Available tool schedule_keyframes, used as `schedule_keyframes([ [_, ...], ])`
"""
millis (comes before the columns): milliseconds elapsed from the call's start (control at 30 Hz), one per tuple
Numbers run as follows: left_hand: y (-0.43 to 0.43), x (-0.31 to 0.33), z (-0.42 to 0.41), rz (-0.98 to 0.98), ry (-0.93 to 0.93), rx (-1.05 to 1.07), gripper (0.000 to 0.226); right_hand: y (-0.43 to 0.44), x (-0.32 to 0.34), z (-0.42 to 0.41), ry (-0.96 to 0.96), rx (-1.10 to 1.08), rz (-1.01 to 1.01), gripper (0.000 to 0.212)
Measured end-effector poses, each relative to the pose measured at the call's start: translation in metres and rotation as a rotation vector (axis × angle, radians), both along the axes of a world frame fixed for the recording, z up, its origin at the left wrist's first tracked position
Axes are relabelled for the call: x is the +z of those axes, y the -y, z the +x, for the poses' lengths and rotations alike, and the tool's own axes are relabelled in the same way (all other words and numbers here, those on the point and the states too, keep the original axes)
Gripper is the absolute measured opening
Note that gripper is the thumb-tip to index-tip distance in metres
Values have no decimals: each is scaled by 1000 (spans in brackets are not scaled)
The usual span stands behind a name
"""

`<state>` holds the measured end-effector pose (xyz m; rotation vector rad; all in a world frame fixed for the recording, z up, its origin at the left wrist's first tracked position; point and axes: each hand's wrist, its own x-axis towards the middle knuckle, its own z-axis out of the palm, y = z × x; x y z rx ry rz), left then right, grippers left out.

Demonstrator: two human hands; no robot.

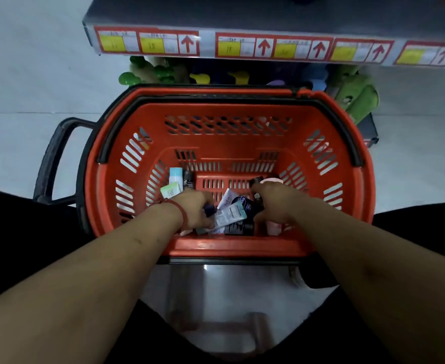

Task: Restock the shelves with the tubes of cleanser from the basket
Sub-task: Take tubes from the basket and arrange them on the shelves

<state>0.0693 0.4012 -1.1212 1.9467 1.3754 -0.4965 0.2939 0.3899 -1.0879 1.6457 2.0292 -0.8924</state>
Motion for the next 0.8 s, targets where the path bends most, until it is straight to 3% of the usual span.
schedule_keyframes([
  [300,-34,-50,20,-178,-162,-241,39,-16,-47,-6,-15,-37,-169,62],
  [500,-43,-90,52,-311,-291,-496,40,-32,-87,3,-63,-95,-143,26],
  [567,-43,-97,63,-301,-326,-550,40,-34,-103,9,-71,-137,-149,13],
  [667,-37,-103,78,-285,-361,-484,46,-34,-121,12,-93,-240,-174,24],
  [800,-26,-113,72,-108,-381,-421,53,-36,-137,7,-115,-343,-177,13],
])
